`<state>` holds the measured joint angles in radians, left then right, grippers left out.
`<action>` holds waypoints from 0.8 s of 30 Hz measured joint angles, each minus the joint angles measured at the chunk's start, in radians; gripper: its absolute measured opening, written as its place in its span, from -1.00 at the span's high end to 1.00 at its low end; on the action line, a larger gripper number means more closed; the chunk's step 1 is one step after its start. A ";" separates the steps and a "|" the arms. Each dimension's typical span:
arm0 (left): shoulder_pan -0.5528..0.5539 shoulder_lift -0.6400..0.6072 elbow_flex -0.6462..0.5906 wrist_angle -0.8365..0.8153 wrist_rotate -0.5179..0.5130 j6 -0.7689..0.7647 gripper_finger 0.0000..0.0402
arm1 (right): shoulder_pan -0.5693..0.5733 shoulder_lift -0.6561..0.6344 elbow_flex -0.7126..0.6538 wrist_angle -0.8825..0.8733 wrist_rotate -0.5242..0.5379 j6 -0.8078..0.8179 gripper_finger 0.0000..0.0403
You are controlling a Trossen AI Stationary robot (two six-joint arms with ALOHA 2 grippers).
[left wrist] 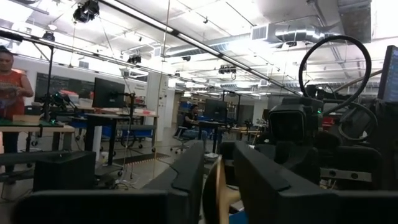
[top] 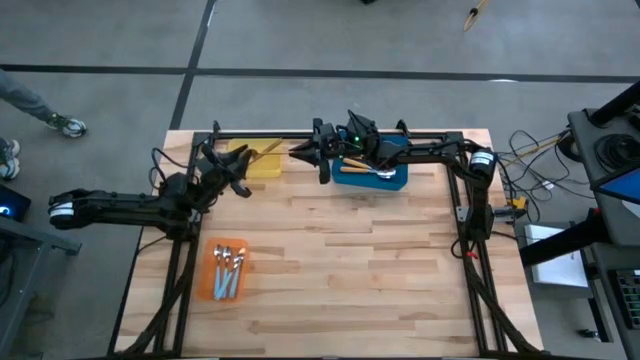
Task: Sort silverware by color (type)
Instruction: Put the gold spoon into the yellow bin
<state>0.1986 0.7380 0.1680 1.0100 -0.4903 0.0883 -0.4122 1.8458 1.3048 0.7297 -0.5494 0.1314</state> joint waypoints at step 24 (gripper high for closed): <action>0.000 -0.048 0.000 -0.063 -0.099 0.109 -0.03 | -0.054 -0.007 0.046 -0.209 0.150 0.025 0.93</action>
<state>0.1986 0.6896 0.1684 0.9469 -0.5897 0.1970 -0.4665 1.8392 1.3504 0.5211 -0.3991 0.1565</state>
